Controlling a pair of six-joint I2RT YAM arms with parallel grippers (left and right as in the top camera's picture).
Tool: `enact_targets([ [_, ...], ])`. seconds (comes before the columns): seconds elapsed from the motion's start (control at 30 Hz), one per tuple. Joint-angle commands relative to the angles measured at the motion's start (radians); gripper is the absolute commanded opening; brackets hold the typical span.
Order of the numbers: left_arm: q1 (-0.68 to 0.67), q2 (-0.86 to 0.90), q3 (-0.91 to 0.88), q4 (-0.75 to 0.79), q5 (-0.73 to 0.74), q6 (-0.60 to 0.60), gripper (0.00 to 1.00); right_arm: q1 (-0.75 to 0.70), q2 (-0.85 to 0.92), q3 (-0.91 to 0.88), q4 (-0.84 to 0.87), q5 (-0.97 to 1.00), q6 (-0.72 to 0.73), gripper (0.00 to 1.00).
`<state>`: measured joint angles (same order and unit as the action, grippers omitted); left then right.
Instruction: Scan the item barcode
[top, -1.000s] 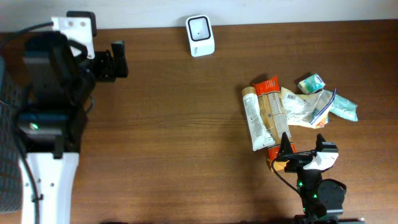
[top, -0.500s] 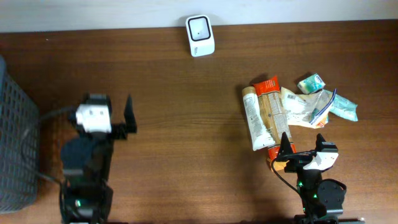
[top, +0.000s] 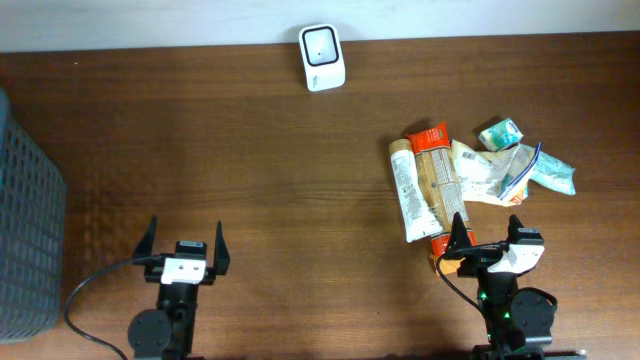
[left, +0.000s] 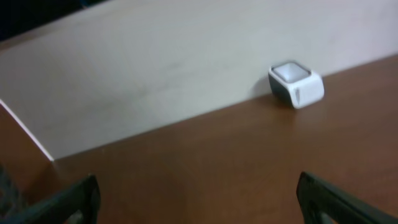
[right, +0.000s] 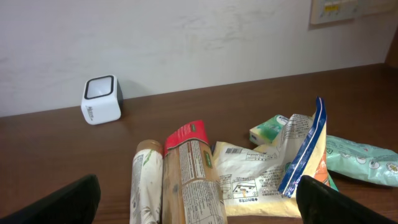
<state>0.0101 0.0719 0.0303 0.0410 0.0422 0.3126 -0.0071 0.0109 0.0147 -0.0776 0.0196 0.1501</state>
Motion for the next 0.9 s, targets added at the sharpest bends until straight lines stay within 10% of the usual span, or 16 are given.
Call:
enact_targets([
  [0.0, 0.034, -0.068, -0.022, -0.07, 0.014, 0.049, 0.99, -0.006, -0.007, -0.009, -0.002, -0.003, -0.003, 0.99],
  [0.87, 0.078, -0.067, -0.022, -0.118, 0.014, 0.048, 0.99, -0.006, -0.007, -0.009, -0.002, -0.003, -0.003, 0.99],
])
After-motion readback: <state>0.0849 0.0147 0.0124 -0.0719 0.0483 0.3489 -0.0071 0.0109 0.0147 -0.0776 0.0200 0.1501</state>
